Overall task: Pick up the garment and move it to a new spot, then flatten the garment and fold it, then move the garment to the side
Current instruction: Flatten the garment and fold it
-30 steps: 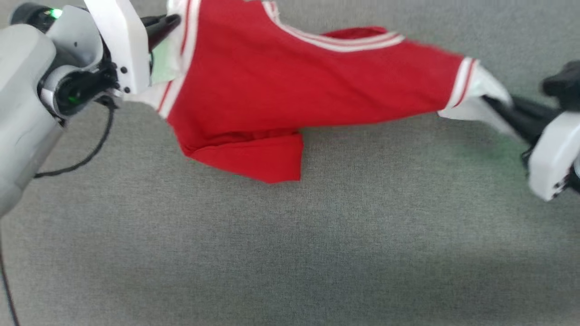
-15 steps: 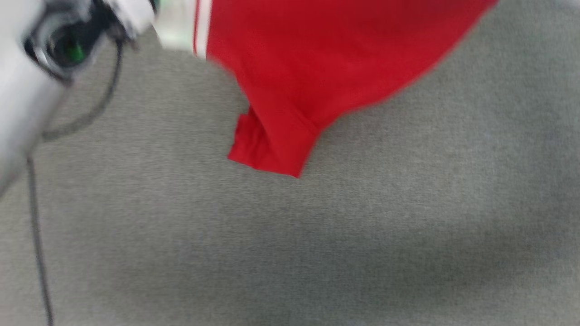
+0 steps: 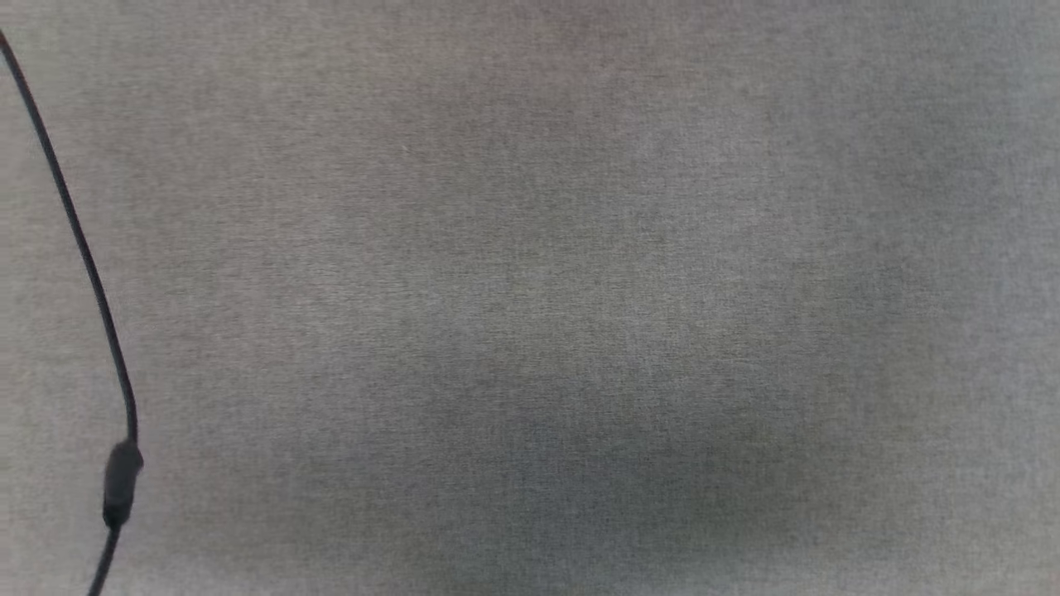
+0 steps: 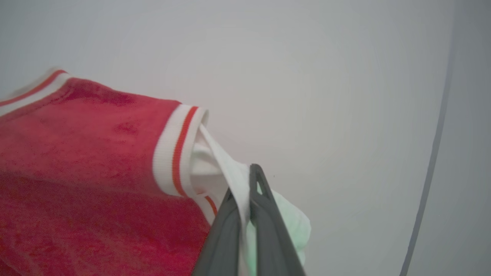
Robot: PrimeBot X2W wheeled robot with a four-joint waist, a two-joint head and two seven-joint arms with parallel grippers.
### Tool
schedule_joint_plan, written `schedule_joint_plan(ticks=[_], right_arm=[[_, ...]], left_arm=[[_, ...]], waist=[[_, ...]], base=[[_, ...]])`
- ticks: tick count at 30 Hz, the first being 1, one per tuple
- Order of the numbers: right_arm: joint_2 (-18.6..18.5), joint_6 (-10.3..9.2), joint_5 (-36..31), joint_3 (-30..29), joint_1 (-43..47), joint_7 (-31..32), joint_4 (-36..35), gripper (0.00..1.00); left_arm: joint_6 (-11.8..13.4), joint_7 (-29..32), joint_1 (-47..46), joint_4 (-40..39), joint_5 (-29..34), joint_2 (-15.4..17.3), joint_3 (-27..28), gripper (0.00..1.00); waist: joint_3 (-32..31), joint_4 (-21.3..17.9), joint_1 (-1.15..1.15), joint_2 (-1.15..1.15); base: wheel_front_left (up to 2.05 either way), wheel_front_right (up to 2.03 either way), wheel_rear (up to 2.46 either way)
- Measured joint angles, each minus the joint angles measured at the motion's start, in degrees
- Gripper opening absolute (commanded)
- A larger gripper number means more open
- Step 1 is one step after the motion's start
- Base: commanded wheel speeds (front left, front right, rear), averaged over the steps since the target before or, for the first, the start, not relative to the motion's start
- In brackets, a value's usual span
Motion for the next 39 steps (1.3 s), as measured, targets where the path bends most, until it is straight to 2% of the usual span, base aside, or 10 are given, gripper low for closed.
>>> schedule_joint_plan(ticks=[1,4,5,6,10,16,22,29,39], right_arm=[[-0.11,0.00,-0.01,1.36,0.15,0.03,0.90,0.00],[-0.69,0.00,2.60,5.38,3.70,1.14,1.62,0.00],[-0.69,0.00,2.60,5.38,3.70,1.14,1.62,0.00],[-2.20,0.00,4.57,9.48,8.58,2.11,0.53,0.00],[-6.23,0.00,10.46,15.67,19.46,3.64,-3.92,0.00],[-13.84,0.00,19.12,19.50,36.44,5.99,-13.80,0.00],[-20.31,0.00,25.24,19.04,53.65,9.43,-23.95,0.00],[-24.58,0.00,28.29,15.37,70.85,14.24,-33.44,0.00],[-26.39,0.00,27.99,5.70,92.45,21.47,-44.68,0.00]], left_arm=[[-0.15,0.68,1.03,-0.49,0.09,-0.15,-0.81,0.00],[-0.15,2.88,8.25,-8.47,-2.61,0.60,-2.08,0.00],[-0.15,2.88,8.25,-8.47,-2.61,0.60,-2.08,0.00],[-0.16,4.10,14.74,-15.23,-5.84,2.37,-2.69,0.00],[-0.23,4.30,28.45,-26.10,-8.95,7.57,-5.00,0.00],[-0.23,1.83,44.84,-40.17,-11.04,12.76,-8.16,0.00],[-0.23,0.38,57.02,-48.67,-9.10,18.06,-12.87,0.00],[-0.23,-0.90,68.12,-51.28,-4.78,21.93,-16.28,0.00],[-0.23,-0.98,82.12,-55.32,0.93,25.08,-12.32,0.00]], waist=[[-0.27,0.26,0.00,0.00],[-1.02,1.02,0.00,0.00],[-1.02,1.02,0.00,0.00],[-1.44,1.46,0.00,0.00],[-2.37,2.15,0.00,0.00],[-4.03,3.21,0.00,0.00],[-6.64,3.88,0.00,0.00],[-9.43,3.83,0.00,0.00],[-10.79,4.20,0.00,0.00]], base=[[0.00,0.00,0.00],[0.00,0.00,0.00],[0.00,0.00,0.00],[0.00,0.00,0.00],[0.00,0.00,0.00],[0.00,0.00,0.00],[0.00,0.00,0.00],[0.00,0.00,0.00],[0.00,0.00,0.00]])
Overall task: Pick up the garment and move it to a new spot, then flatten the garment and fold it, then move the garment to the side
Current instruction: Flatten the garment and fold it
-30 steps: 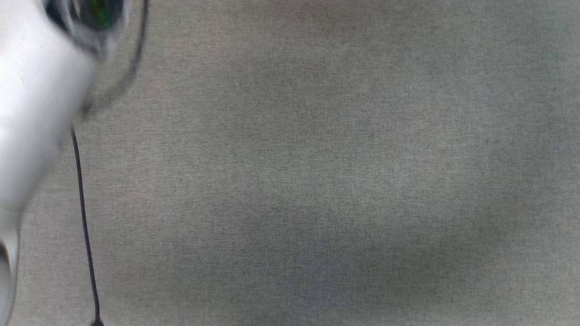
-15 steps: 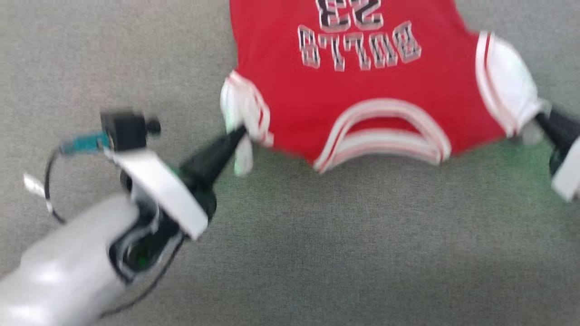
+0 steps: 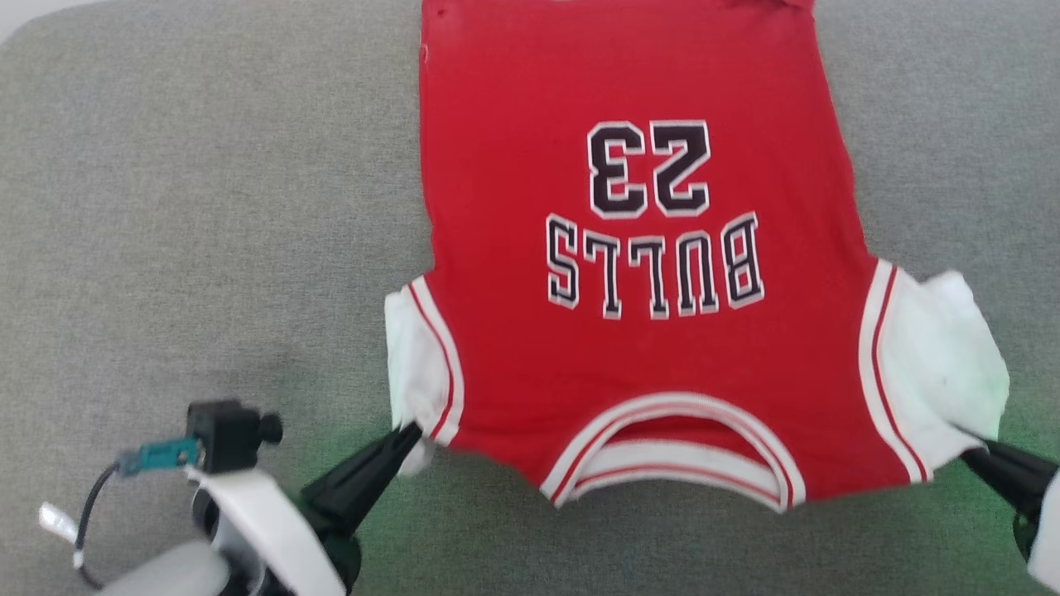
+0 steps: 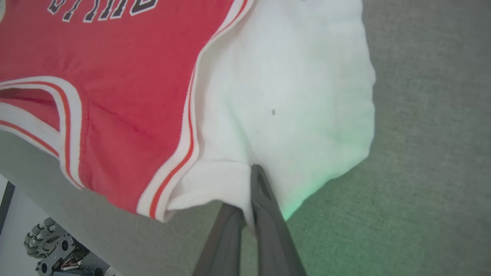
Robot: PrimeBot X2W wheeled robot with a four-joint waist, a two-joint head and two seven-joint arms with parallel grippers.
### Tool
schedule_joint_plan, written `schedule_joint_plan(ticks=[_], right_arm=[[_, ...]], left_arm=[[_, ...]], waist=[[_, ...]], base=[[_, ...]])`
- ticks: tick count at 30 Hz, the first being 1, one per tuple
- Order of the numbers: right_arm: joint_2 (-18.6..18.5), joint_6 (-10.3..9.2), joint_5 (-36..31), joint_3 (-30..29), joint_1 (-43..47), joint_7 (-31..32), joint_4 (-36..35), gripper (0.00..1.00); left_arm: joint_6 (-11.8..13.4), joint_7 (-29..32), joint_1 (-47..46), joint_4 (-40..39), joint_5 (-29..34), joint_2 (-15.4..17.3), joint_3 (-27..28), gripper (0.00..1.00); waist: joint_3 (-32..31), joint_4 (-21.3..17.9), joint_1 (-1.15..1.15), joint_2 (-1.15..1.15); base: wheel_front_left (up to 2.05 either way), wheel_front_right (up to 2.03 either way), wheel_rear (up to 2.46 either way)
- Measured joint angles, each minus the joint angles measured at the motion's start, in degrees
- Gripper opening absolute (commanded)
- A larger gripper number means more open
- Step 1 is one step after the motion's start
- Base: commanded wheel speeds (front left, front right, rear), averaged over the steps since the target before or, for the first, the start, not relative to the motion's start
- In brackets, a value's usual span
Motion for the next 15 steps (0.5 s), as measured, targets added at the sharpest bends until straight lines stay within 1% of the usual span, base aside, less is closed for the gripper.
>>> schedule_joint_plan(ticks=[4,7,9,11,15], right_arm=[[1.04,0.00,-1.31,-5.76,8.06,2.88,-4.85,0.00],[3.50,0.00,-2.75,-10.03,12.64,5.00,-8.17,0.00],[5.59,0.00,-4.21,-12.11,14.10,6.47,-9.79,0.00],[7.12,0.00,-6.70,-12.90,14.27,8.54,-10.70,0.00],[10.21,-0.01,-10.81,-12.44,13.86,12.25,-10.78,0.00]], left_arm=[[-0.11,0.01,5.66,-2.37,0.94,2.29,2.30,0.00],[-0.11,0.00,8.16,-3.01,3.61,3.18,3.30,0.00],[-0.11,0.00,8.62,-2.90,4.21,2.19,3.46,0.00],[-0.11,0.00,8.43,-2.07,4.92,0.80,2.65,0.00],[-0.11,0.24,6.59,2.34,6.12,-1.83,0.52,0.00]], waist=[[0.05,-0.16,0.00,0.00],[0.48,-0.13,0.00,0.00],[0.79,0.00,0.00,0.00],[1.03,0.14,0.00,0.00],[1.47,0.30,0.00,0.00]], base=[[0.00,0.00,0.00],[0.00,0.00,0.00],[0.00,0.00,0.00],[0.00,0.00,0.00],[0.00,0.00,0.00]])
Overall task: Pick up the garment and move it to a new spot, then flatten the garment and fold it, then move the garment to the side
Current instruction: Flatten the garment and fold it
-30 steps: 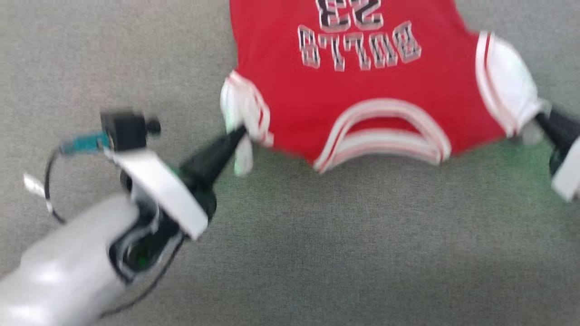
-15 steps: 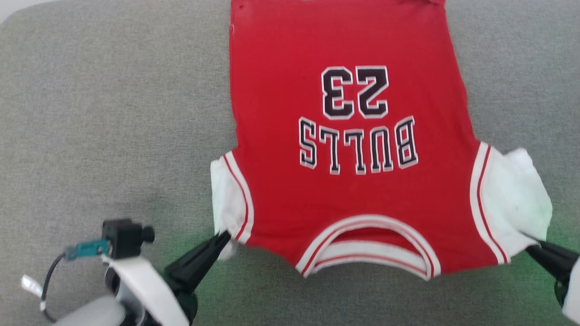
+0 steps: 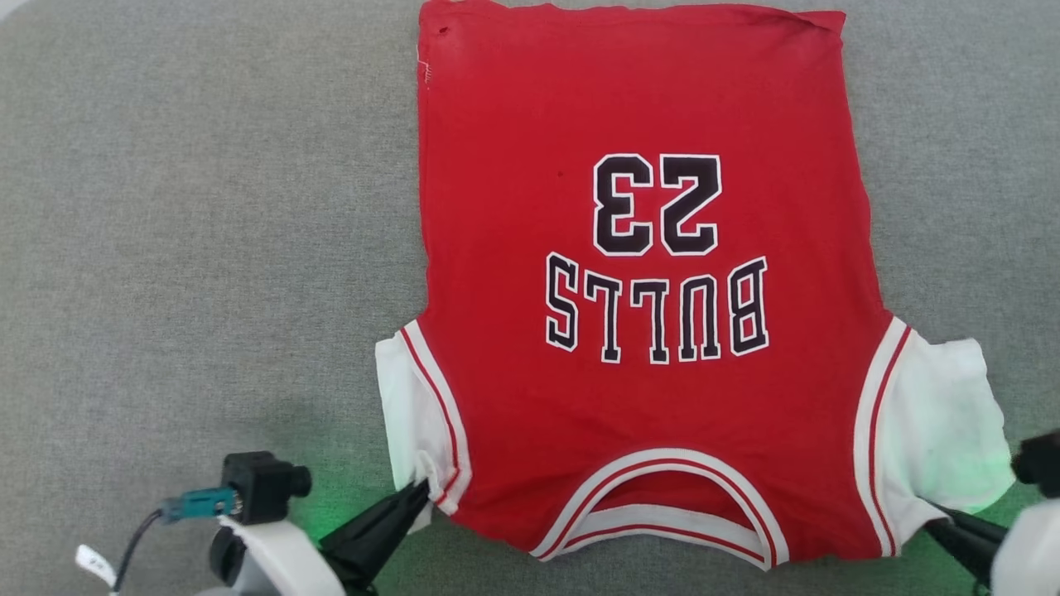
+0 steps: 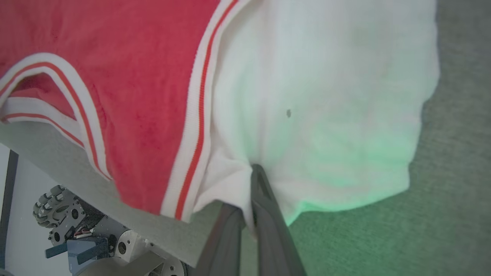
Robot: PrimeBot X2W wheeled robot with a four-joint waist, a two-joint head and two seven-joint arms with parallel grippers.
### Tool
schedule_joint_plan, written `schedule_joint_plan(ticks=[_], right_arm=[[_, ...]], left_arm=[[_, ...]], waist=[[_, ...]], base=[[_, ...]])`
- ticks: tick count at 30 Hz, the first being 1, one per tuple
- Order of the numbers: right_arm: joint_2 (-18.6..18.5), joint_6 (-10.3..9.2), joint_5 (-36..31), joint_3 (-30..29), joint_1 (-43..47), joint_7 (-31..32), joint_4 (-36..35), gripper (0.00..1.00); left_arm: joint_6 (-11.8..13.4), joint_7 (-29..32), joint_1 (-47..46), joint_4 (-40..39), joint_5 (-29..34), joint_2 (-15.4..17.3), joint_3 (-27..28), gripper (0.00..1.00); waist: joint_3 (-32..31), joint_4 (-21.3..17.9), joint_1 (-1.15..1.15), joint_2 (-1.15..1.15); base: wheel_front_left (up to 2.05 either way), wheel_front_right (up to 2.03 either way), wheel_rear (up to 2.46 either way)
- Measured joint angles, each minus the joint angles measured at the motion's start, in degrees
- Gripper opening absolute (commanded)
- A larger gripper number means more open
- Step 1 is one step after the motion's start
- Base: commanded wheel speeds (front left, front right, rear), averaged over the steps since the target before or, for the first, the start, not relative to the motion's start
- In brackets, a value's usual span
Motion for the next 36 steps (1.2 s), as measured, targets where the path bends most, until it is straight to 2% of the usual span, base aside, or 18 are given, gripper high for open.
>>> schedule_joint_plan(ticks=[5,11,12,13,14,15,20,22,29,32,36], right_arm=[[1.98,0.01,-3.79,2.81,-3.52,2.77,2.68,0.00],[2.27,0.20,-8.42,7.11,-7.36,1.44,6.69,0.02],[2.31,0.20,-8.59,7.62,-7.95,1.19,7.14,0.15],[2.31,0.20,-8.66,8.05,-8.16,0.96,7.45,0.39],[2.25,0.20,-8.76,8.35,-8.48,0.45,7.54,0.47],[2.07,0.24,-9.11,8.81,-8.65,-0.23,7.42,1.00],[1.07,0.25,-9.53,7.76,-8.55,-1.94,3.09,1.00],[-0.40,0.01,-9.64,4.65,-7.79,-1.34,0.24,1.00],[-3.39,0.01,-6.53,-8.99,-6.55,6.79,-10.59,1.00],[-5.00,0.00,-5.31,-11.85,-12.28,9.67,-10.70,1.00],[-6.09,0.01,-3.04,-10.06,-23.61,14.07,-5.16,1.00]], left_arm=[[-0.04,0.60,-2.29,4.26,-0.89,-2.88,-2.80,0.00],[-0.09,0.03,-4.42,7.76,-1.13,-4.38,-4.64,0.00],[-0.12,0.00,-4.74,8.13,-1.13,-4.46,-4.97,0.00],[-0.13,-0.18,-5.04,8.46,-1.14,-4.55,-5.19,0.00],[-0.13,-0.23,-5.10,8.71,-1.14,-4.64,-5.34,0.00],[-0.13,-0.33,-5.12,8.91,-1.22,-4.71,-5.44,0.00],[-0.14,-0.41,-4.93,9.72,-2.08,-5.45,-5.05,0.00],[-0.12,-0.40,-3.99,9.46,-2.31,-5.76,-3.85,0.00],[-0.05,-0.37,-1.14,6.92,-0.86,-5.92,-1.44,0.00],[-0.05,-0.37,-1.54,5.90,0.59,-6.45,-1.24,0.00],[-0.05,-0.37,-3.59,5.17,1.88,-7.78,-1.97,0.00]], waist=[[0.51,-0.23,0.00,0.00],[1.11,-0.37,0.00,0.00],[1.20,-0.41,0.00,0.00],[1.24,-0.48,0.00,0.00],[1.21,-0.55,0.00,0.00],[1.12,-0.62,0.00,0.00],[-0.07,-1.00,0.00,0.00],[-0.91,-1.10,0.00,0.00],[-2.86,-0.39,0.00,0.00],[-1.75,0.48,0.00,0.00],[0.31,2.17,0.00,0.00]], base=[[0.00,0.00,0.00],[0.00,0.00,0.00],[0.00,0.00,0.00],[0.00,0.00,0.00],[0.00,0.00,0.00],[0.00,0.00,0.00],[0.00,0.00,0.00],[0.00,0.00,0.00],[0.00,0.00,0.00],[0.00,0.00,0.00],[0.00,0.00,0.00]])
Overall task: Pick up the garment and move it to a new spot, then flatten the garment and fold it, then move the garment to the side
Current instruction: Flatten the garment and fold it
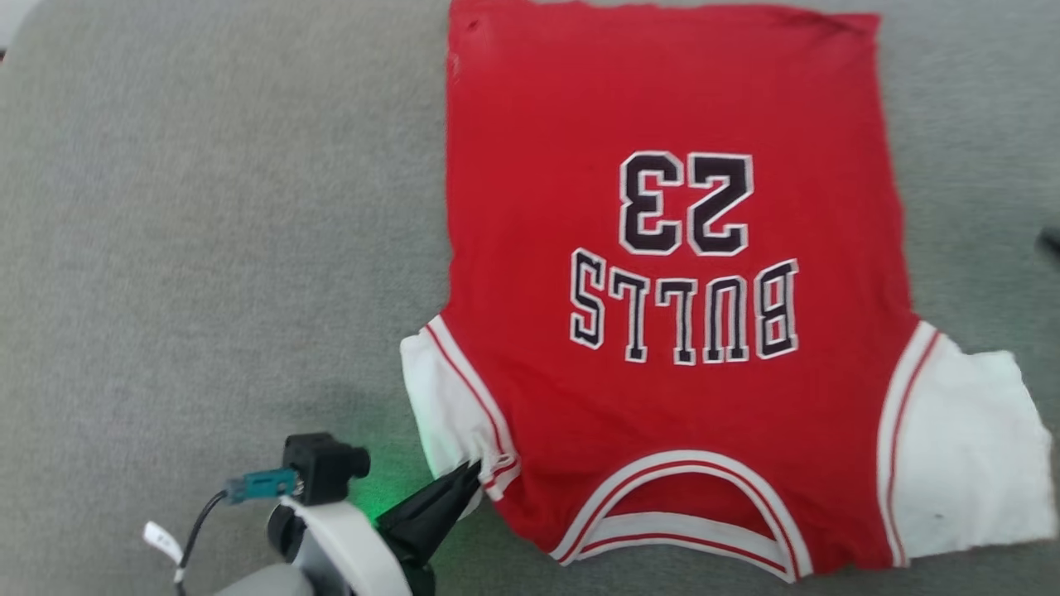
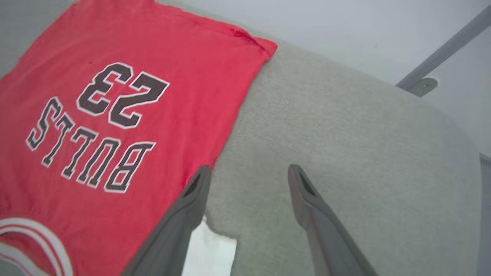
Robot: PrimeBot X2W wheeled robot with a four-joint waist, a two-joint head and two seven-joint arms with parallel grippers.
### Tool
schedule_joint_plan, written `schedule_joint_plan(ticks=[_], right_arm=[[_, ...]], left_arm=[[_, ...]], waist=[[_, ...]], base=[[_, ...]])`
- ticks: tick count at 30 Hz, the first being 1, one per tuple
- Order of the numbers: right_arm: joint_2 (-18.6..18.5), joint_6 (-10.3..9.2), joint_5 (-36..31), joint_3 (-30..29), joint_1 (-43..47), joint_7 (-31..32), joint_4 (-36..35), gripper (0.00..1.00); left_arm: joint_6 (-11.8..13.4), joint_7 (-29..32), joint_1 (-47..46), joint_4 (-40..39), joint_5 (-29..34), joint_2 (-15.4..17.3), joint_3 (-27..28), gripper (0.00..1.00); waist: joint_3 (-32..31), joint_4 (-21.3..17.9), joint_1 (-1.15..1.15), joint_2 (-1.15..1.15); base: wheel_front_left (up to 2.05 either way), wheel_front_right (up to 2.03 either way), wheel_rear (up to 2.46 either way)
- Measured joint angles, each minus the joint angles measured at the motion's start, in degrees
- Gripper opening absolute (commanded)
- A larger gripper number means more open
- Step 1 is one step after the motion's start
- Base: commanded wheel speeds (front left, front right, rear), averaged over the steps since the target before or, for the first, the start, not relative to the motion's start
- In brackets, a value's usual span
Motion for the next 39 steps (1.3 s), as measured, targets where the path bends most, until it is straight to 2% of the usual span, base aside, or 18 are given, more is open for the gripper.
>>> schedule_joint_plan(ticks=[1,6,9,10,12,18,24,25,26,27,31,39], right_arm=[[0.00,0.00,0.00,0.00,0.00,0.00,0.00,1.00],[0.26,0.00,-0.91,6.44,-18.14,5.66,12.09,1.00],[0.58,-0.01,-4.43,10.25,-29.25,7.72,20.92,1.00],[1.15,-0.01,-7.46,13.03,-35.06,8.21,26.81,1.00],[2.32,0.00,-9.53,15.24,-40.08,8.31,32.57,1.00],[6.79,0.00,-10.29,18.19,-51.01,8.34,44.77,1.00],[6.82,-0.01,-10.51,21.87,-57.48,10.55,50.53,1.00],[6.80,-0.01,-10.05,22.49,-58.14,10.58,50.98,0.95],[6.77,-0.02,-9.64,23.20,-58.67,10.94,51.32,0.45],[6.69,-0.02,-9.06,23.93,-59.07,11.33,51.59,0.02],[6.47,-0.01,-6.68,26.26,-59.99,11.68,51.78,0.00],[4.68,-0.01,-1.92,31.36,-57.84,6.32,49.56,0.00]], left_arm=[[0.00,0.00,0.00,0.00,0.00,0.00,0.00,0.00],[0.00,0.00,-3.59,-0.58,1.49,-1.58,-1.36,0.00],[0.00,-0.02,-6.17,-1.15,2.48,-2.50,-2.36,0.00],[0.00,-0.05,-7.50,-1.56,2.76,-3.15,-2.71,0.00],[0.00,-0.25,-8.31,-1.94,2.81,-3.78,-2.71,0.00],[-0.20,-0.57,-10.11,-3.13,3.22,-5.46,-2.64,0.00],[-0.51,-0.81,-10.62,-4.16,3.67,-6.36,-1.99,0.00],[-0.51,-0.82,-10.63,-4.25,3.71,-6.48,-1.91,0.00],[-0.51,-0.85,-10.65,-4.26,3.87,-6.61,-1.83,0.00],[-0.51,-0.90,-10.65,-4.26,4.16,-6.71,-1.75,0.00],[-0.51,-0.91,-10.74,-4.12,4.22,-7.02,-1.40,0.00],[-0.51,-0.78,-9.20,-2.48,4.22,-7.57,0.21,0.00]], waist=[[0.00,0.00,0.00,0.00],[3.73,2.33,0.00,0.00],[6.67,3.86,0.00,0.00],[8.61,5.00,0.00,0.00],[10.43,6.20,0.00,0.00],[15.07,9.45,0.00,0.00],[18.13,11.34,0.00,0.00],[18.44,11.49,0.00,0.01],[18.71,11.59,0.00,0.01],[18.92,11.64,0.00,0.01],[19.15,11.44,-0.01,0.01],[16.39,10.17,0.00,0.00]], base=[[0.00,0.00,0.00],[0.00,0.00,0.00],[0.00,0.00,0.00],[0.00,0.00,0.00],[0.00,0.00,0.00],[0.00,0.00,0.00],[0.00,0.00,0.00],[0.00,0.00,0.00],[0.00,0.00,0.00],[0.00,0.00,0.00],[0.00,0.00,0.00],[0.00,0.00,0.00]])
